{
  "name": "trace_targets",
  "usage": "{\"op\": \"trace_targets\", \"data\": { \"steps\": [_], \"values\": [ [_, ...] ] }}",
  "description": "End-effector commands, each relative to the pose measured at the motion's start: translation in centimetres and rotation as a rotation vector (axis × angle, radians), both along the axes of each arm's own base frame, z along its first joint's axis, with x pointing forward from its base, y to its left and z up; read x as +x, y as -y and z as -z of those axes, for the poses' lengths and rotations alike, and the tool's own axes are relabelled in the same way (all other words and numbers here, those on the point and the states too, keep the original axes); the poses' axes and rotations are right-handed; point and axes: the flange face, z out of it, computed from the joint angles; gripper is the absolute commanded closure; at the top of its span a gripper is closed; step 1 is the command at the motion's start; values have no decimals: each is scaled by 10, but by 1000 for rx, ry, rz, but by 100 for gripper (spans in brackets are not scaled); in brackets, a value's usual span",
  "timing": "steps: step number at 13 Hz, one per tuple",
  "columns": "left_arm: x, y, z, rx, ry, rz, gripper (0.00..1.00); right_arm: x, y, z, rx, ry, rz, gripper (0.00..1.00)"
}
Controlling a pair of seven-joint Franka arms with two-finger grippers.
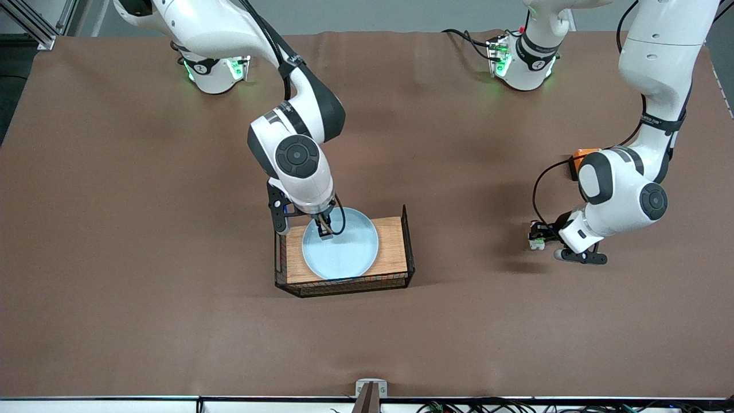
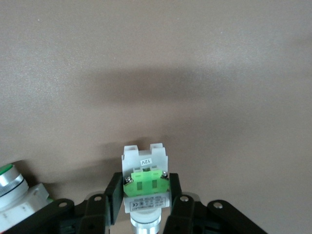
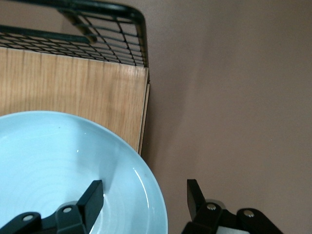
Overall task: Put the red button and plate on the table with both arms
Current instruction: 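Lower the red button onto the table and open the left gripper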
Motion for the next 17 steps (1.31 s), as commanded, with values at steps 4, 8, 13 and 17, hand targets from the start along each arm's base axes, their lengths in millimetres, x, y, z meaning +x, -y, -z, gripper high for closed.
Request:
{"op": "trace_targets", "data": {
  "steps": [4, 8, 13, 17],
  "values": [
    [4, 5, -7, -16, 27, 10, 0, 4, -4, -1, -14, 18, -10, 37],
    [6, 10, -69, -32, 38, -26, 0, 4, -4, -1, -15, 16, -8, 46],
    [-1, 8, -181, -23, 32, -45, 0, 3, -4, 0, -15, 12, -10, 65],
    [0, 7, -283, 90, -71, 11, 0, 2, -4, 0, -15, 12, -10, 70]
  ]
}}
